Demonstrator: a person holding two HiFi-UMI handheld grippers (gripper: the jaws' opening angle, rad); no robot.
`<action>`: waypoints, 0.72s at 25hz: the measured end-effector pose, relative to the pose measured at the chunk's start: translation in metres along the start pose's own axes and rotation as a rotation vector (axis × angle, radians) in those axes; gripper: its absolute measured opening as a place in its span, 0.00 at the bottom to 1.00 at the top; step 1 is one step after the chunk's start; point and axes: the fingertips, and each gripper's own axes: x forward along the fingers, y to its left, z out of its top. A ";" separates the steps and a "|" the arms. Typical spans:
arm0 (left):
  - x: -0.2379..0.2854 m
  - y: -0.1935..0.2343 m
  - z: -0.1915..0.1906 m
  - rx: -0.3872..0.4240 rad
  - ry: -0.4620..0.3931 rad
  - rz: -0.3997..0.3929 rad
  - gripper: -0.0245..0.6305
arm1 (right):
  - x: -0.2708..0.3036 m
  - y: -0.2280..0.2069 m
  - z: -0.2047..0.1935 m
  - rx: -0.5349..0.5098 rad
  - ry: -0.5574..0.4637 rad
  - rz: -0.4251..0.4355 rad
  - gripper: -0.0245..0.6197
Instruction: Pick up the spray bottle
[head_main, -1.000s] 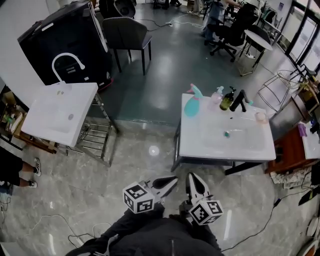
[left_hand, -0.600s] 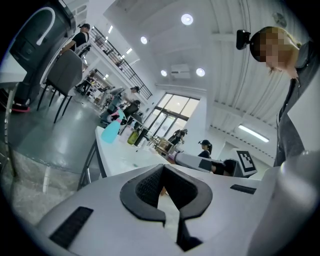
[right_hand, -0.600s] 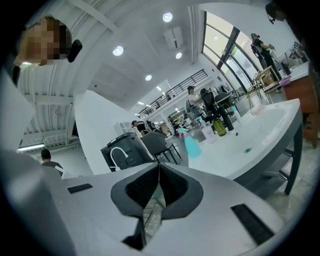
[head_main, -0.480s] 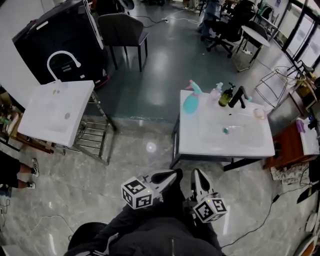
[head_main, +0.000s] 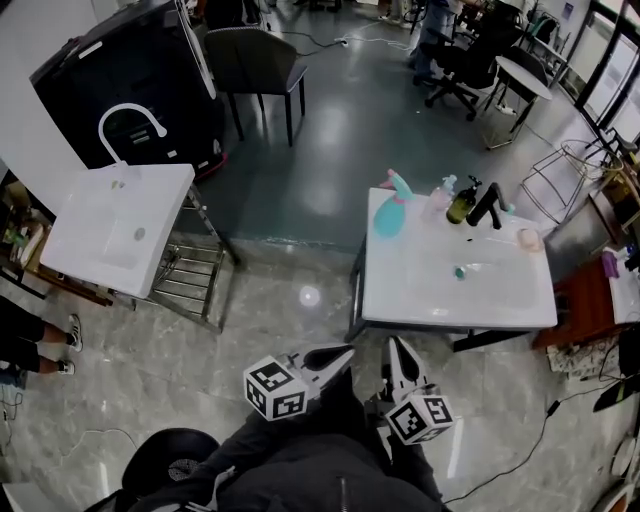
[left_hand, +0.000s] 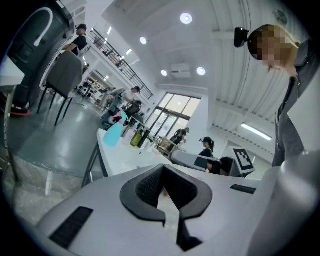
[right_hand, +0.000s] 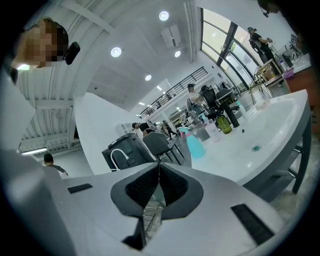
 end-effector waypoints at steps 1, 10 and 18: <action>0.001 0.003 0.002 0.002 0.003 0.003 0.05 | 0.005 -0.002 0.001 0.005 -0.002 0.001 0.05; 0.025 0.040 0.033 0.014 0.023 0.000 0.05 | 0.051 -0.016 0.017 0.045 -0.010 0.001 0.05; 0.056 0.080 0.061 0.008 0.040 -0.018 0.05 | 0.096 -0.038 0.031 0.056 0.002 -0.023 0.05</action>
